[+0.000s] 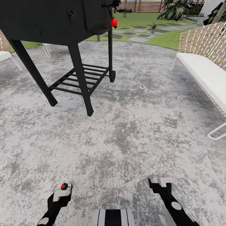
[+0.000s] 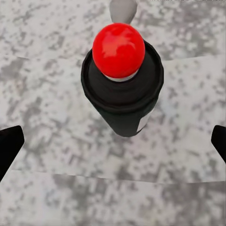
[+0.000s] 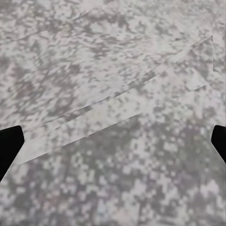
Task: Pick up the pesticide atomizer in the garden and spray insectifuge to fully cover both potted plants in the garden.
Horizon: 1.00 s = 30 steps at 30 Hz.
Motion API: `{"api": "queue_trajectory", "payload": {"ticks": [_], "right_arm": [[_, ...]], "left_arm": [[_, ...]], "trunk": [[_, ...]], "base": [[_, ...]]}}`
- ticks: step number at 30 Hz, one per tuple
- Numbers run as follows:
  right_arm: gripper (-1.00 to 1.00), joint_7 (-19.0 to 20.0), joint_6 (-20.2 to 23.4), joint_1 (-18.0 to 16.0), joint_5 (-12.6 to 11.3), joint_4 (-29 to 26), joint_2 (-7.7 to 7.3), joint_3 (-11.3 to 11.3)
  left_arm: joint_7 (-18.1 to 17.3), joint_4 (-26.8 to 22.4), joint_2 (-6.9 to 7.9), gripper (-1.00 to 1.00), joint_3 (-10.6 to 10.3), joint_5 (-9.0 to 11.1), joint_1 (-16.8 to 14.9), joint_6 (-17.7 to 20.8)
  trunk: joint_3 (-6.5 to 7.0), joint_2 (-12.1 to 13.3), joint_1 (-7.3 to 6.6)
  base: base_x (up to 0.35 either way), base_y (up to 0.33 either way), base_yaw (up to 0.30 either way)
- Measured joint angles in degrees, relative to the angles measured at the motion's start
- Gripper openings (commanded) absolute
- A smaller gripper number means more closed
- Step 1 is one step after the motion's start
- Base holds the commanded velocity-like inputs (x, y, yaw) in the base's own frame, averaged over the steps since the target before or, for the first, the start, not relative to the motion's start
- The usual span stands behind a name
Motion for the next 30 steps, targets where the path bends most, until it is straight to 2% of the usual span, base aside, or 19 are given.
{"api": "queue_trajectory", "payload": {"ticks": [30], "right_arm": [[1.0, 0.01, 0.0, 0.0, 0.0, -0.06, 0.01, 0.0]], "left_arm": [[0.0, 0.0, 0.0, 1.0, 0.04, 0.02, 0.0, 0.0]], "trunk": [[-0.01, 0.0, 0.0]], "base": [[0.036, 0.0, 0.0]]}}
